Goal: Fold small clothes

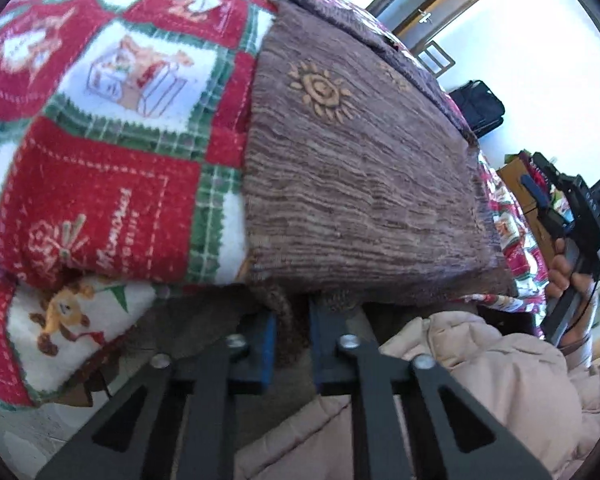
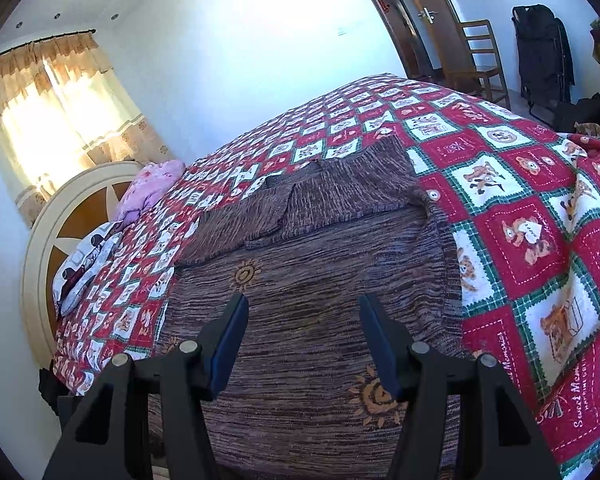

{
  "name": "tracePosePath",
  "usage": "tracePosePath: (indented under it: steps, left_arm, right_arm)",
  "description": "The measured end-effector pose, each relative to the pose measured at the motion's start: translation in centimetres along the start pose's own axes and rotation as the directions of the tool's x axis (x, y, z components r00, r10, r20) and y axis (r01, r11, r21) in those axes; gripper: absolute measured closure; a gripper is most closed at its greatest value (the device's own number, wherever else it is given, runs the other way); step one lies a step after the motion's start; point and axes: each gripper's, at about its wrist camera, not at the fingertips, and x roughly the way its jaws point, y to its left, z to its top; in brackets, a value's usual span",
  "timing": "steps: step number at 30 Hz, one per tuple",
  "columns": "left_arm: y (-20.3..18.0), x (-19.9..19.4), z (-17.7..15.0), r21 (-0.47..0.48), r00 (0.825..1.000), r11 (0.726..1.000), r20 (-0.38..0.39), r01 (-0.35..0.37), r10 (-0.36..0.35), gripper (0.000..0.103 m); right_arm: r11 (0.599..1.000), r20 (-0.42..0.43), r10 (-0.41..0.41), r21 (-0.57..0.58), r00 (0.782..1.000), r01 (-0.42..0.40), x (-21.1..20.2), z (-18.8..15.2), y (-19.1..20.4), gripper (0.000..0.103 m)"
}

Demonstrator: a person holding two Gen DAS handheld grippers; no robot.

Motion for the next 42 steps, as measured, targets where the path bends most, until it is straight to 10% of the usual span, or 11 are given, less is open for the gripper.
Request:
tracePosePath:
  steps: [5,12,20,25,35,38,40,42]
  left_arm:
    - [-1.7,-1.3,0.5,0.076,0.998,0.995,0.011,-0.063,0.062,0.099]
    - [-3.6,-6.5,4.7,0.08,0.985,0.993,0.143,0.091,-0.101,0.1]
    - [-7.0,-1.9,15.8,0.111,0.988,0.993,0.151,-0.04,0.023,0.099]
    - [-7.9,3.1,19.7,0.104,0.993,0.99,0.077,-0.094,0.086,0.099]
    - [-7.6,3.3,19.1,0.093,0.997,0.995,0.075,-0.043,0.036,0.099]
    - [-7.3,2.4,18.8,0.086,0.995,0.996,0.099,-0.034,0.025,0.099]
    - [-7.1,2.1,18.3,0.083,0.994,0.996,0.105,-0.032,0.023,0.099]
    - [-6.8,1.8,17.8,0.071,0.994,0.997,0.11,-0.028,0.02,0.099]
  right_arm:
    - [0.999,0.024,-0.046,0.018,0.999,0.046,-1.2,0.5,-1.7,0.044]
    - [0.982,0.082,-0.147,0.128,0.986,0.136,-3.6,1.6,-6.2,0.044]
    - [0.962,0.065,-0.237,0.155,0.969,0.225,-5.1,1.4,-8.6,0.044]
    - [0.965,-0.109,-0.234,0.092,0.966,0.244,-5.4,0.2,-9.5,0.044]
    - [0.962,-0.384,-0.272,-0.072,0.883,0.265,-4.2,-6.4,-7.0,0.044]
    - [0.967,-0.448,-0.256,-0.138,0.857,0.216,-3.4,-7.5,-5.7,0.058]
    - [0.968,-0.49,-0.249,-0.147,0.835,0.203,-2.5,-8.2,-5.7,0.093]
    - [0.977,-0.53,-0.211,-0.147,0.821,0.156,-1.7,-8.8,-5.7,0.098]
